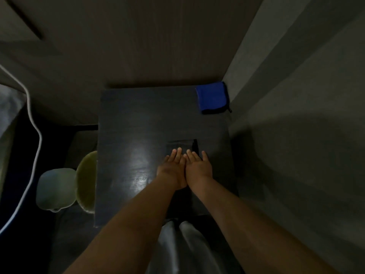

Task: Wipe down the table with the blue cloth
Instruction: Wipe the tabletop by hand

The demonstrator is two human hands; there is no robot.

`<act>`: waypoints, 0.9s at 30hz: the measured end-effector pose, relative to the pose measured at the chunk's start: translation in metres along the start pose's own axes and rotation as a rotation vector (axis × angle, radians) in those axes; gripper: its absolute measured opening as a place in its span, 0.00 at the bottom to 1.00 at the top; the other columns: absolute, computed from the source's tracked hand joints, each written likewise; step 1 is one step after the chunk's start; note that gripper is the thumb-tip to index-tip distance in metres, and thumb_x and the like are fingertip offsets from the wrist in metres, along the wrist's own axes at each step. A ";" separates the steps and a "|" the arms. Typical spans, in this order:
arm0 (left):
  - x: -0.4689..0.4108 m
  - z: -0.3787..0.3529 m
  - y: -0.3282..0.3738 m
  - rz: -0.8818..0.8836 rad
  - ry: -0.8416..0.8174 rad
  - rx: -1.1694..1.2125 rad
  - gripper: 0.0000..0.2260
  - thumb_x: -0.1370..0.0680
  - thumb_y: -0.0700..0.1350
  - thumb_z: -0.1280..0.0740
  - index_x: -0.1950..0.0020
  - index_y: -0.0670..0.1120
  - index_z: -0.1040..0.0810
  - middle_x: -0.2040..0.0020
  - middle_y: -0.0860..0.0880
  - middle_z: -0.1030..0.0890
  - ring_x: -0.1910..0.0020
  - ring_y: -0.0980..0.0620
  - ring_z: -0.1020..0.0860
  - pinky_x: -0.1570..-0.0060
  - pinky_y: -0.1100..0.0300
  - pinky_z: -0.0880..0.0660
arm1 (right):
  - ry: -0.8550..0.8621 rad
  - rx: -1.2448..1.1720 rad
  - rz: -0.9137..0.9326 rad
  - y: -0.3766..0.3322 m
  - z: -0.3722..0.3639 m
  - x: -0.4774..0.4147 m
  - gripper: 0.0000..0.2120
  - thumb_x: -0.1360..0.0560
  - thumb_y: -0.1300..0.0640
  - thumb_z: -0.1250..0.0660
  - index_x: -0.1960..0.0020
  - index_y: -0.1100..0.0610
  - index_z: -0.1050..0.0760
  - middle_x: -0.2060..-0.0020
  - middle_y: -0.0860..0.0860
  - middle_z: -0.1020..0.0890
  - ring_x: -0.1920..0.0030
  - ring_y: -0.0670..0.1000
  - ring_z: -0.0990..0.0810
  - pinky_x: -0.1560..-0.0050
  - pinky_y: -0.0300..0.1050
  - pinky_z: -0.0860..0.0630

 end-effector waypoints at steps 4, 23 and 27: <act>-0.005 0.004 0.015 -0.026 -0.009 -0.002 0.40 0.22 0.60 0.43 0.22 0.44 0.63 0.23 0.43 0.65 0.23 0.46 0.63 0.25 0.50 0.57 | -0.012 -0.008 -0.019 0.016 -0.004 0.003 0.35 0.19 0.51 0.44 0.22 0.57 0.61 0.22 0.52 0.59 0.22 0.51 0.58 0.25 0.57 0.61; -0.036 0.020 0.086 -0.087 -0.040 0.022 0.40 0.22 0.55 0.40 0.23 0.44 0.65 0.23 0.44 0.67 0.24 0.47 0.66 0.25 0.51 0.58 | -0.068 -0.062 -0.081 0.094 -0.025 0.011 0.31 0.18 0.47 0.51 0.21 0.55 0.61 0.22 0.49 0.59 0.22 0.48 0.57 0.24 0.55 0.61; -0.039 0.022 0.091 -0.095 -0.034 0.049 0.41 0.23 0.54 0.39 0.22 0.44 0.64 0.23 0.44 0.67 0.24 0.47 0.65 0.25 0.52 0.57 | -0.029 -0.077 -0.063 0.103 -0.024 0.014 0.28 0.18 0.49 0.54 0.21 0.54 0.58 0.22 0.48 0.57 0.22 0.47 0.55 0.24 0.55 0.60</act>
Point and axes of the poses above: each hand's wrist, its own x-axis away from the middle knuckle, its own z-axis out of the back of the hand, y = z × x, the point moved 4 cm from there along -x, towards the middle knuckle
